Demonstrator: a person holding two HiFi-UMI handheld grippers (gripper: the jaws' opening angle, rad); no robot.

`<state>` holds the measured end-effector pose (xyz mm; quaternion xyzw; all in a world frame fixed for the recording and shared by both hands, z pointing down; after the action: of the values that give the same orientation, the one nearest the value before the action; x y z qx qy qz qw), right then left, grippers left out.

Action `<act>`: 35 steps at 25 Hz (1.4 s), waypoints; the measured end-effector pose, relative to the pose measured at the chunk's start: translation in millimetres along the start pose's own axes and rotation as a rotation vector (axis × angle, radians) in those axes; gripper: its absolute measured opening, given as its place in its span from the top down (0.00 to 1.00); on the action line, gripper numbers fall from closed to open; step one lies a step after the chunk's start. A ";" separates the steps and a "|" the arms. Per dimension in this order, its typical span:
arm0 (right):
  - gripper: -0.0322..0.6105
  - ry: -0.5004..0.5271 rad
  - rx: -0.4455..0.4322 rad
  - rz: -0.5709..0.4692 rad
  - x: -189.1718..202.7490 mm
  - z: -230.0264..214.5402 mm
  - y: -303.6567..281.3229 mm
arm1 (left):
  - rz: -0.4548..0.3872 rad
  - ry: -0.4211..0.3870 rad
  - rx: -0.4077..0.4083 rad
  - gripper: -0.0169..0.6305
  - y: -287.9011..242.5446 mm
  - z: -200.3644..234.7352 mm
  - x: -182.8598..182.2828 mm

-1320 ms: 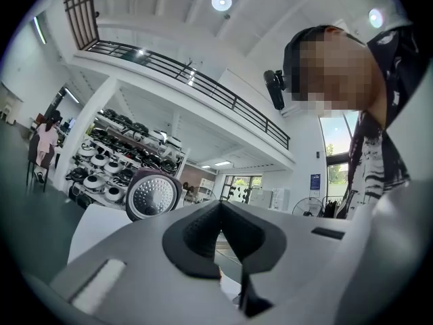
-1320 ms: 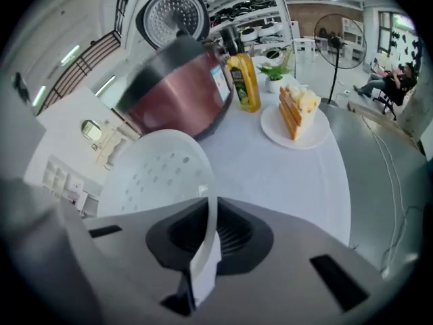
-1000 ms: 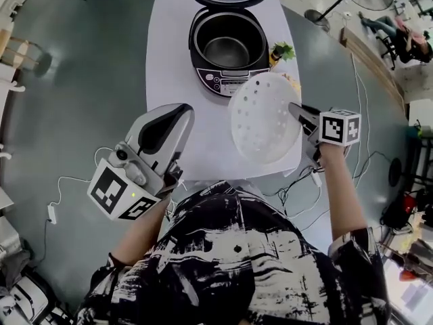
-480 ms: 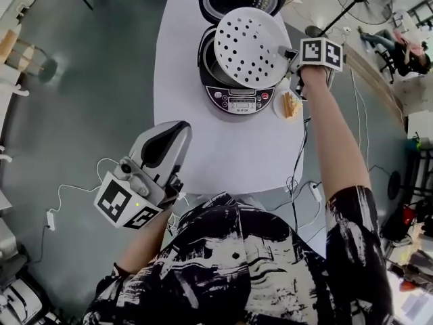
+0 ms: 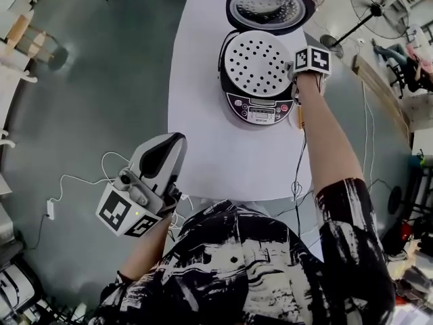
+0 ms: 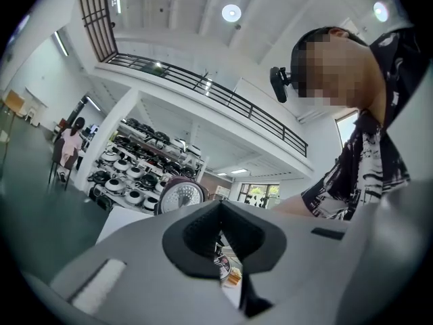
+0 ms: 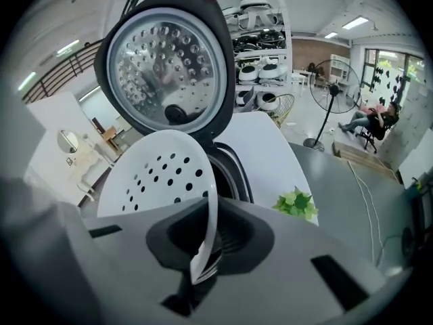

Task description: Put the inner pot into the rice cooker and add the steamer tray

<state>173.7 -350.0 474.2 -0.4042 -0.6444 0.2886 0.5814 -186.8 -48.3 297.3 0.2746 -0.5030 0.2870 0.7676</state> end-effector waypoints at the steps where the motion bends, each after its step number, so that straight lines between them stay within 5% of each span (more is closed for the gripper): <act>1: 0.94 0.004 0.008 0.005 0.5 0.1 -2.1 | -0.002 0.000 -0.005 0.97 1.4 1.6 -0.7; 18: 0.91 0.253 0.137 0.028 1.8 11.6 -7.1 | -0.011 0.009 0.011 0.97 -3.6 8.9 -5.7; 31: 0.85 0.254 0.058 0.016 12.0 12.3 -4.9 | 0.002 -0.006 0.046 0.97 -12.7 -7.7 -7.3; 35: 0.85 0.153 0.005 -0.025 14.5 6.9 -4.8 | 0.011 -0.006 0.046 0.97 -10.4 -8.4 -6.9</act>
<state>166.1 -339.3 484.6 -0.4153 -0.6025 0.2512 0.6335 -176.5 -50.6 286.6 0.2901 -0.4999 0.3016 0.7582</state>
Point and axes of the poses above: the fingertips, and each gripper's own axes: y backward along the fingers, z to its left, x out of its underside, the point moved 6 cm from there along y, backward along the fingers, and after that the axes turned 4 degrees about x, right-handed, at the moved point
